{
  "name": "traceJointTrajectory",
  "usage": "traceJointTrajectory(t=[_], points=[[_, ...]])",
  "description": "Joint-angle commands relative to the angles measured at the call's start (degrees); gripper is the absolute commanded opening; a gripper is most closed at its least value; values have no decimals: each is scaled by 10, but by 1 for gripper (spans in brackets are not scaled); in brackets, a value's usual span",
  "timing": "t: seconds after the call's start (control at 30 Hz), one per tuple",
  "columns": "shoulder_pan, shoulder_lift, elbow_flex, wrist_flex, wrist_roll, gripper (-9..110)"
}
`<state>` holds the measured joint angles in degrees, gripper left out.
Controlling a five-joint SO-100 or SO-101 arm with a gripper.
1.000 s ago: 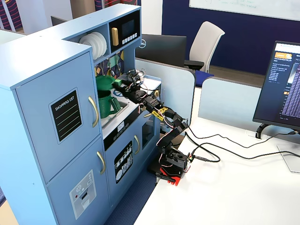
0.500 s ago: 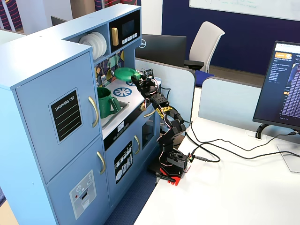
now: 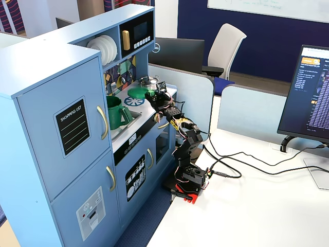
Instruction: Take off the lid from the green recipient and place it on the counter
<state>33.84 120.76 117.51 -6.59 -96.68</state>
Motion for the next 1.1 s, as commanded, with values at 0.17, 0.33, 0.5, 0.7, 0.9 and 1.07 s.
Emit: traceJointTrajectory(t=[0.17,0.33,0.5,0.7,0.9,1.07], points=[[10,-36,24,-99,6,0],[16,-62,47,-139,-4,0],[21,-69,65,-140,-4,0],[19,-74,84,-147,-11,0],[16,-74,89,-169,44,24],[16,-71,84,-178,47,39]])
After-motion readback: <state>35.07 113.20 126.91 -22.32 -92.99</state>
